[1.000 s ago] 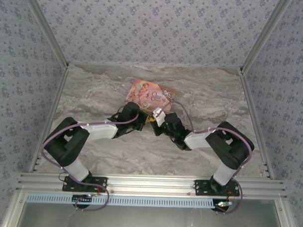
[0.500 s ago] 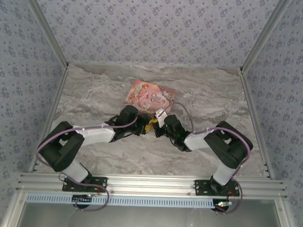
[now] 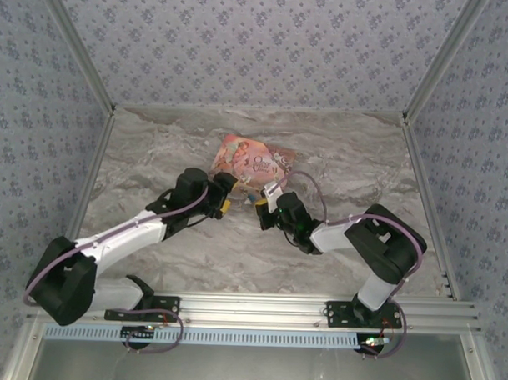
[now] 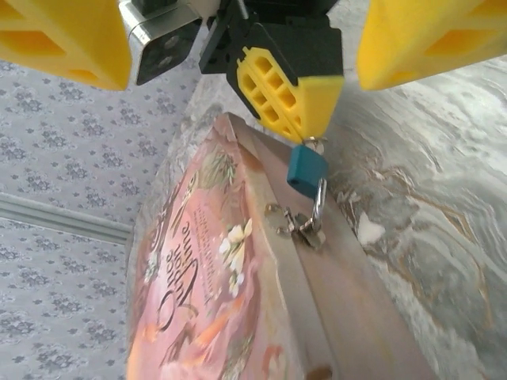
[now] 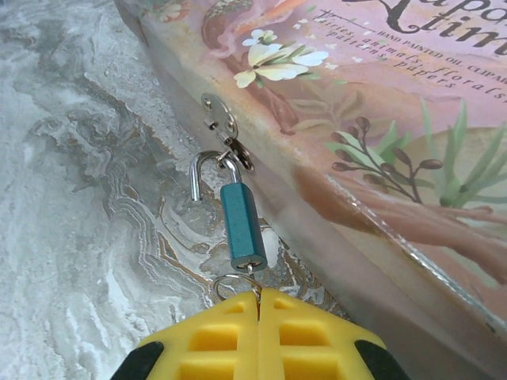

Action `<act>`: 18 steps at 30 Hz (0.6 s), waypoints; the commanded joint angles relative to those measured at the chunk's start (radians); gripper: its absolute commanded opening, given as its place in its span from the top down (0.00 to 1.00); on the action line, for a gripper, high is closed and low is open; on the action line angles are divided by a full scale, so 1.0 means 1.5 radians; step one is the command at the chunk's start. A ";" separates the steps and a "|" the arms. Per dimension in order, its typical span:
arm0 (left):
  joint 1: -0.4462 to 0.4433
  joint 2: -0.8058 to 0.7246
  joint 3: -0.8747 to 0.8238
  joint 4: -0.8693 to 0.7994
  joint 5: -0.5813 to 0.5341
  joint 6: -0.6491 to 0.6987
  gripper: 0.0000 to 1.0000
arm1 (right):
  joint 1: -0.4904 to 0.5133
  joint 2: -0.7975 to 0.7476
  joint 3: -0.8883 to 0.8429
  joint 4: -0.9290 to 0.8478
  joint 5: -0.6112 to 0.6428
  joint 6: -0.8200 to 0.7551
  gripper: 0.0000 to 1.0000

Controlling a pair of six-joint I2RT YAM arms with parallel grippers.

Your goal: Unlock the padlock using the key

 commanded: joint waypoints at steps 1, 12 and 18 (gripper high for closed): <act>0.005 -0.042 0.006 -0.051 -0.062 0.061 0.19 | -0.014 -0.034 -0.012 -0.010 -0.019 0.081 1.00; -0.025 -0.089 -0.003 0.228 -0.229 0.391 0.10 | -0.056 -0.039 -0.028 -0.019 -0.107 0.310 1.00; -0.030 -0.084 0.026 0.325 -0.247 0.635 0.09 | -0.086 -0.030 -0.034 -0.016 -0.169 0.394 1.00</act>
